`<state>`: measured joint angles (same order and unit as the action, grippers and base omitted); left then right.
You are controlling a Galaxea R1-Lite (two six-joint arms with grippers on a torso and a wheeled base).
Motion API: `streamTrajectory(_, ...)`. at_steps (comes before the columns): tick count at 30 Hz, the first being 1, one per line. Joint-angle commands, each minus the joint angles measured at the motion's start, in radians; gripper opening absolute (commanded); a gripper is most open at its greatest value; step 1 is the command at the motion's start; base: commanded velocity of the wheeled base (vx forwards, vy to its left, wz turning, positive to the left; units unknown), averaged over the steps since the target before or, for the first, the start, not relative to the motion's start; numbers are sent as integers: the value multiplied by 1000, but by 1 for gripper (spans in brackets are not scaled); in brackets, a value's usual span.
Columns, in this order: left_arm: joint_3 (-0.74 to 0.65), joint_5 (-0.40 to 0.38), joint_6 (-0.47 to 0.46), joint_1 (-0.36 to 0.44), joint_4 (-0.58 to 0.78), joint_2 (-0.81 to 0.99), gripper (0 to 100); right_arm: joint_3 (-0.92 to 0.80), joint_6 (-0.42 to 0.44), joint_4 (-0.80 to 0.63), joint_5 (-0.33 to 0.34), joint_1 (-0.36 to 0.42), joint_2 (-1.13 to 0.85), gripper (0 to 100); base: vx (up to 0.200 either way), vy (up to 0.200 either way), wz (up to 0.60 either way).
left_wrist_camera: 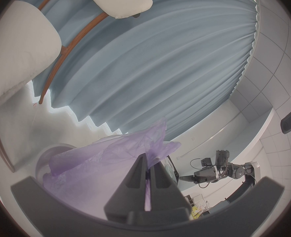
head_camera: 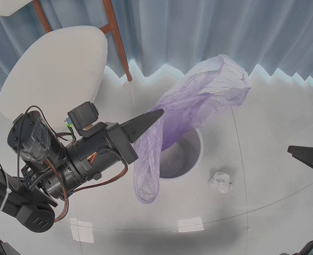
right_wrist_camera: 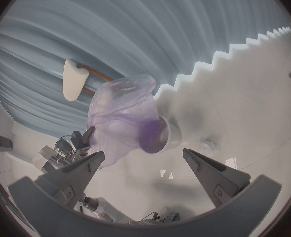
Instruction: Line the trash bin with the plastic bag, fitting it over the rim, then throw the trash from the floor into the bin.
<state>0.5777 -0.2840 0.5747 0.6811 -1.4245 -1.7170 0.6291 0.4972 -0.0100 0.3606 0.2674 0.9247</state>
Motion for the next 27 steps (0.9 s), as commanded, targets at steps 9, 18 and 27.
streamTrajectory(9,1,-1,-1,-26,-2,-3,0,124,15,10,6,147,143,100,0,0,0)
streamTrajectory(18,-9,0,-1,-31,-4,7,0,118,81,12,6,177,111,100,0,0,0)
streamTrajectory(27,-24,-1,-1,-35,-8,14,0,99,110,33,8,180,118,100,0,0,0)
